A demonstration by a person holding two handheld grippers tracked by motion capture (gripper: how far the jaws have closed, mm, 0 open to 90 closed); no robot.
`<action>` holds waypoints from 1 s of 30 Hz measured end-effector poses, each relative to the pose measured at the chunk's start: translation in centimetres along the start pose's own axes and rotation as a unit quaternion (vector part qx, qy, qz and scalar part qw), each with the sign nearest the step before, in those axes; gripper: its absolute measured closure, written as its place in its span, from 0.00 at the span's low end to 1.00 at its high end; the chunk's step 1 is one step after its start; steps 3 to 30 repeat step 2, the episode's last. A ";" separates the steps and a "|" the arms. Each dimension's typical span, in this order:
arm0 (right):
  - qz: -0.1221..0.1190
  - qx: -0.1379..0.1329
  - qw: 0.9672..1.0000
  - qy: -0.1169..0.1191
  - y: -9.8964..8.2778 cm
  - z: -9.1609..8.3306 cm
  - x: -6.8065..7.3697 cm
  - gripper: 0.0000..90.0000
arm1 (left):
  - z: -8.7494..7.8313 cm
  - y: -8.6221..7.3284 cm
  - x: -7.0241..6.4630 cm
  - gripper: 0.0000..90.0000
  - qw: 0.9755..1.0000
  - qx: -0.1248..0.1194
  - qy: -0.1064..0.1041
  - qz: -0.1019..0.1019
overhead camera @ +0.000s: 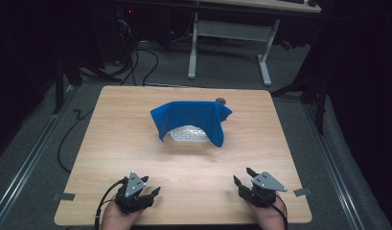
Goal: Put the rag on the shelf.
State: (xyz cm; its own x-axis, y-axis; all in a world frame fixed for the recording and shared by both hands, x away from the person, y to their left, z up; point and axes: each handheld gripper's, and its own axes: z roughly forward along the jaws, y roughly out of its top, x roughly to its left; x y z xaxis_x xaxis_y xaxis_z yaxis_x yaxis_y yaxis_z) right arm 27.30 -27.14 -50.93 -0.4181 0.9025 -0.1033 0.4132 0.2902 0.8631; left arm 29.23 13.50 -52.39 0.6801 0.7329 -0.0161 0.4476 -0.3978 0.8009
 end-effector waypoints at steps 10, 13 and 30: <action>0.002 0.006 1.000 0.001 -0.1 0.2 0.0 0.46 | 0.0 0.0 0.2 0.46 1.000 0.000 0.004 0.000; 0.002 0.006 1.000 0.001 -0.1 0.2 0.0 0.46 | 0.0 0.0 0.2 0.46 1.000 0.000 0.004 0.000; 0.002 0.006 1.000 0.001 -0.1 0.2 0.0 0.46 | 0.0 0.0 0.2 0.46 1.000 0.000 0.004 0.000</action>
